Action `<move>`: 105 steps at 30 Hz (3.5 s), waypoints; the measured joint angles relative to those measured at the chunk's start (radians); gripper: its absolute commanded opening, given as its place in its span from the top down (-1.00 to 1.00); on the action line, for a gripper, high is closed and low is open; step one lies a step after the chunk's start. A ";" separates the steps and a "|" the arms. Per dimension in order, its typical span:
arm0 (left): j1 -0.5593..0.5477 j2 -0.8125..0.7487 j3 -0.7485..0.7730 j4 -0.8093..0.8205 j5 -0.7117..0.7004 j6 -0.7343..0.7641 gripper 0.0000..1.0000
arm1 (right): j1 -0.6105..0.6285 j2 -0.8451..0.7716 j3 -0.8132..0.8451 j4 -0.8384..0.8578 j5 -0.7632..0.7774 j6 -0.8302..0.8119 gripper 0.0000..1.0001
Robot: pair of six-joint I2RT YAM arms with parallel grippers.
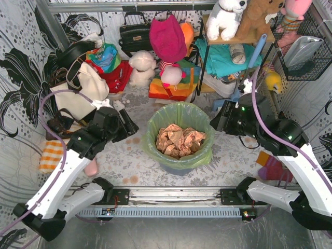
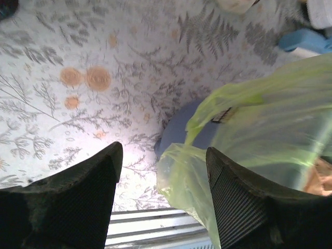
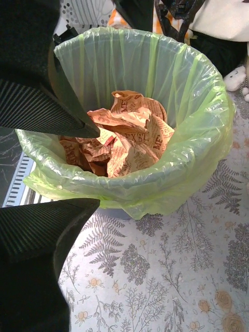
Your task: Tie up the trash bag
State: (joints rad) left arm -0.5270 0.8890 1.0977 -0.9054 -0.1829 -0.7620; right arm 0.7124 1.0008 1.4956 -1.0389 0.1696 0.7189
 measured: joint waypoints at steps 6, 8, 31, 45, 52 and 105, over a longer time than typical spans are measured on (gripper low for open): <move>0.171 -0.001 -0.235 0.186 0.300 0.014 -0.47 | 0.000 -0.009 0.003 0.000 0.000 0.014 0.00; 0.206 0.000 -0.285 0.230 0.386 0.015 -0.44 | 0.000 -0.012 0.003 0.000 0.000 0.022 0.01; 0.230 0.025 -0.471 0.370 0.749 0.076 -0.35 | 0.000 -0.050 -0.051 0.005 -0.001 0.048 -0.01; 0.232 0.089 -0.356 0.255 0.459 0.094 -0.12 | 0.000 -0.060 -0.072 0.009 0.000 0.052 -0.01; 0.232 0.002 -0.295 0.235 0.401 0.093 -0.16 | 0.000 -0.061 -0.079 0.004 0.011 0.058 0.00; 0.232 0.010 -0.435 0.322 0.593 0.064 -0.34 | 0.001 -0.169 -0.588 0.018 -0.028 0.232 0.71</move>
State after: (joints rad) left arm -0.2955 0.8986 0.6632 -0.5835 0.4103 -0.6975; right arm 0.7132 0.8318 0.9073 -1.0206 0.1413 0.9508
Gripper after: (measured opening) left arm 0.667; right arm 0.190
